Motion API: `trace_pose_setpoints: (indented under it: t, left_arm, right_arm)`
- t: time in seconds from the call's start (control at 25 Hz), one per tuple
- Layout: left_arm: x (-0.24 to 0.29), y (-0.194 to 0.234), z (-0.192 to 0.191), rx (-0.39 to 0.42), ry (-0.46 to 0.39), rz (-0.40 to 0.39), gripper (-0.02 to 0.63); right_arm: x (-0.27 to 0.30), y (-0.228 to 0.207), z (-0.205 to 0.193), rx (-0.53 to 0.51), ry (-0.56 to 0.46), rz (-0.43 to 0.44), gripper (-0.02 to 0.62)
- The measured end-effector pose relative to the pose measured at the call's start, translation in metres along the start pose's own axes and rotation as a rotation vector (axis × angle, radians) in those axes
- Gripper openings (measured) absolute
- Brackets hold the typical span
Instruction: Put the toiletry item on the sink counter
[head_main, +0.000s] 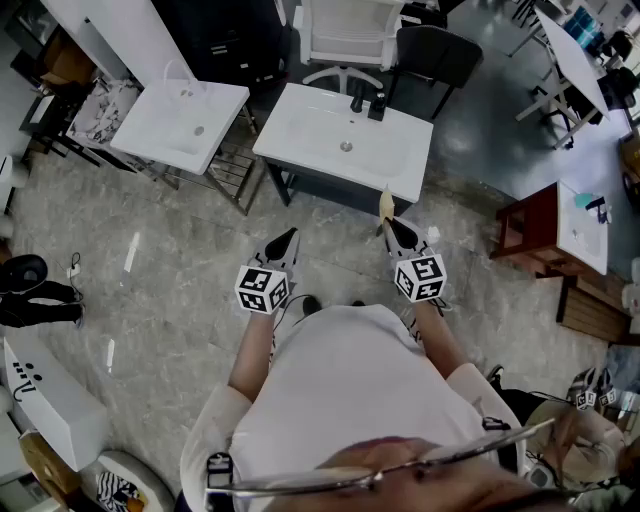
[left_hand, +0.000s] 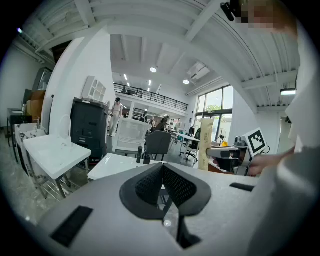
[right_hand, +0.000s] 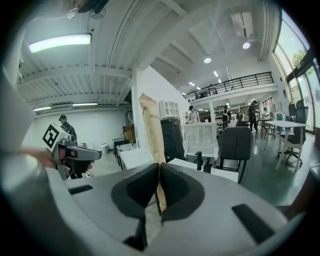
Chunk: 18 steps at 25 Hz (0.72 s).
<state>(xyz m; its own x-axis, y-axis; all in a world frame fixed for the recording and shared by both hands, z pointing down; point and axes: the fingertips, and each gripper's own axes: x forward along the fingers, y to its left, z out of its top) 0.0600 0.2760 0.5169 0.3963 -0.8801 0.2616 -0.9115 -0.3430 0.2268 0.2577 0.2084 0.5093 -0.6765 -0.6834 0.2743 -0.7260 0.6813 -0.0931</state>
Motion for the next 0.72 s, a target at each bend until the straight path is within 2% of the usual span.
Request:
trace_pose_setpoints:
  t: [0.72]
  left_arm:
    - [0.000,0.013,-0.001,0.001,0.009,-0.001,0.005]
  right_arm:
    - [0.011,0.002,-0.003,0.008,-0.003,-0.001,0.018]
